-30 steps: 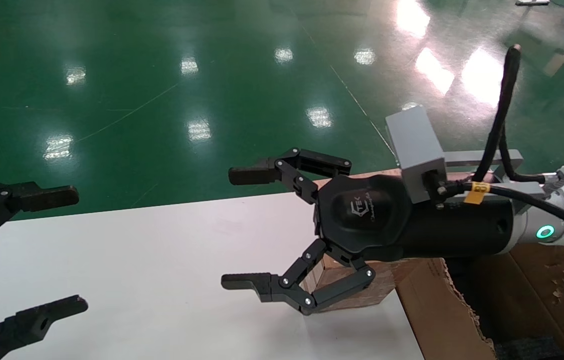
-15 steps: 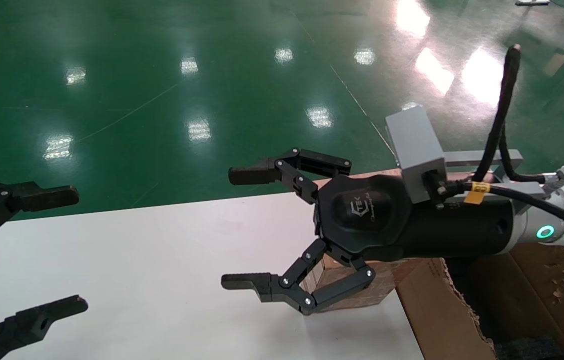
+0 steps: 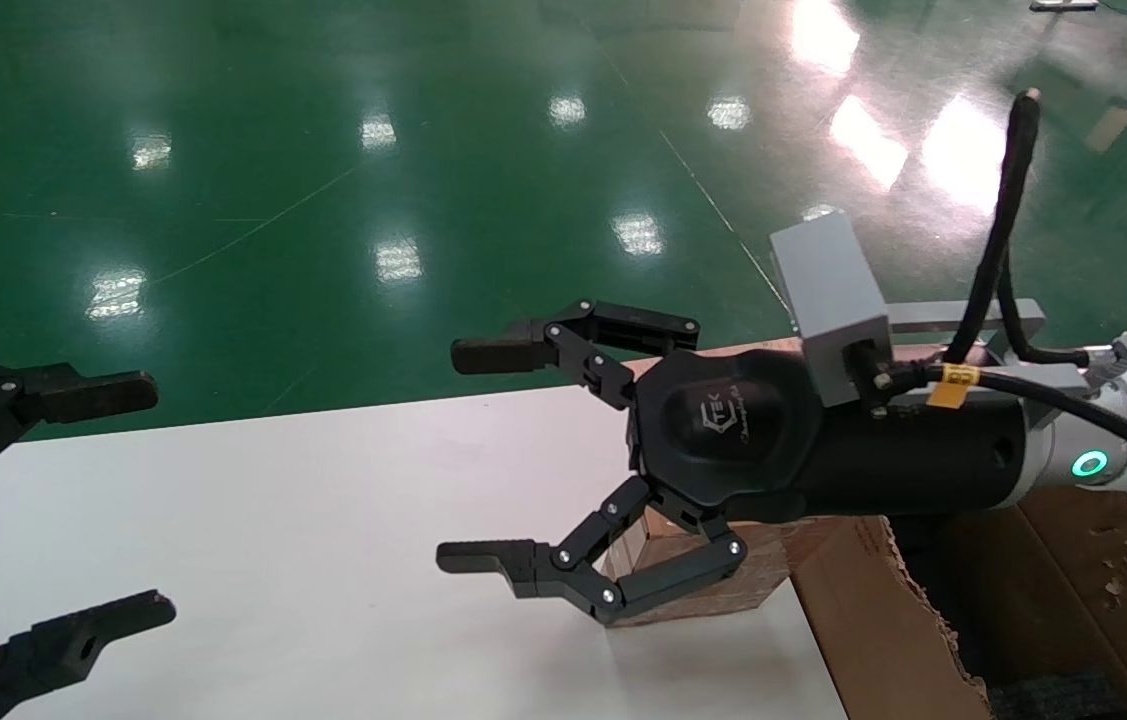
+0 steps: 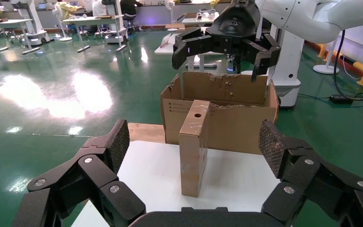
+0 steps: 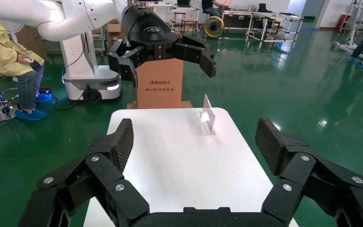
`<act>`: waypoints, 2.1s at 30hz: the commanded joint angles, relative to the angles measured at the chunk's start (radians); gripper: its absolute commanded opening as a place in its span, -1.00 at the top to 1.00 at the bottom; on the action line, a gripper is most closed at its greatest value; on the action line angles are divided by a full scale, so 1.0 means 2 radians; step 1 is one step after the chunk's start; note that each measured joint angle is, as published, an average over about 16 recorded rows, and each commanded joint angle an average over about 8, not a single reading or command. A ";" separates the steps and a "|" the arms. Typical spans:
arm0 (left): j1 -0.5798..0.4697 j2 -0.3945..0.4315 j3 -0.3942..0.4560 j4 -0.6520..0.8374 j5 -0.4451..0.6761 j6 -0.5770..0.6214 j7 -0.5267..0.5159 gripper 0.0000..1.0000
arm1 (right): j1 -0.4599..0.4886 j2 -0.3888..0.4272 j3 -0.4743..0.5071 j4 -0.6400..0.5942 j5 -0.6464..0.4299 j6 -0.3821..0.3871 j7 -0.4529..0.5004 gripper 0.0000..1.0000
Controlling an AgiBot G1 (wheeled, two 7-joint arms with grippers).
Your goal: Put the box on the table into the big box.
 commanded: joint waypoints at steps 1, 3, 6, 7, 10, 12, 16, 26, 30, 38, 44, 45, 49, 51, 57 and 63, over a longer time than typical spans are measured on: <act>0.000 0.000 0.000 0.000 0.000 0.000 0.000 -1.00 | 0.000 0.000 0.000 0.000 0.000 0.000 0.000 1.00; 0.000 0.000 0.000 0.000 0.000 0.000 0.000 -1.00 | 0.000 0.000 0.000 0.000 0.000 0.000 0.000 0.95; 0.000 0.000 0.000 0.000 0.000 0.000 0.000 -1.00 | 0.000 0.000 0.000 0.000 0.000 0.000 0.000 0.95; 0.000 0.000 0.000 0.000 0.000 0.000 0.000 -1.00 | 0.000 0.000 0.000 0.000 0.000 0.000 0.000 0.95; 0.000 0.000 0.000 0.000 0.000 0.000 0.000 -1.00 | 0.000 0.000 0.000 0.000 0.000 0.000 0.000 0.97; 0.000 0.000 0.000 0.000 0.000 0.000 0.000 -1.00 | 0.000 0.000 0.000 0.000 0.000 0.000 0.000 0.97; 0.000 0.000 0.000 0.000 0.000 0.000 0.000 -1.00 | 0.000 0.000 0.000 0.000 0.000 0.000 0.000 0.11; 0.000 0.000 0.000 0.000 0.000 0.000 0.000 0.42 | 0.003 0.002 -0.007 -0.001 -0.010 -0.003 0.008 -1.00; 0.000 0.000 0.000 0.000 0.000 0.000 0.000 1.00 | 0.017 0.006 -0.020 -0.002 -0.033 -0.010 0.024 -1.00; 0.000 0.000 0.000 0.000 0.000 0.000 0.000 1.00 | 0.068 0.021 -0.054 -0.024 -0.090 -0.038 0.044 -1.00; 0.000 0.000 0.000 0.000 0.000 0.000 0.000 1.00 | 0.110 0.038 -0.103 -0.054 -0.126 -0.049 0.028 -1.00; 0.000 0.000 0.000 0.000 0.000 0.000 0.000 1.00 | 0.118 0.041 -0.112 -0.061 -0.130 -0.049 0.024 -1.00; 0.000 0.000 0.000 0.000 0.000 0.000 0.000 1.00 | 0.147 0.049 -0.144 -0.091 -0.143 -0.048 0.003 -1.00; 0.000 0.000 0.000 0.000 0.000 0.000 0.000 1.00 | 0.161 0.051 -0.159 -0.106 -0.150 -0.047 -0.007 -1.00; 0.000 0.000 0.000 0.000 0.000 0.000 0.000 1.00 | 0.191 0.052 -0.195 -0.138 -0.166 -0.048 -0.030 -1.00; 0.000 0.000 0.000 0.000 0.000 0.000 0.000 1.00 | 0.207 0.053 -0.215 -0.152 -0.173 -0.049 -0.038 -1.00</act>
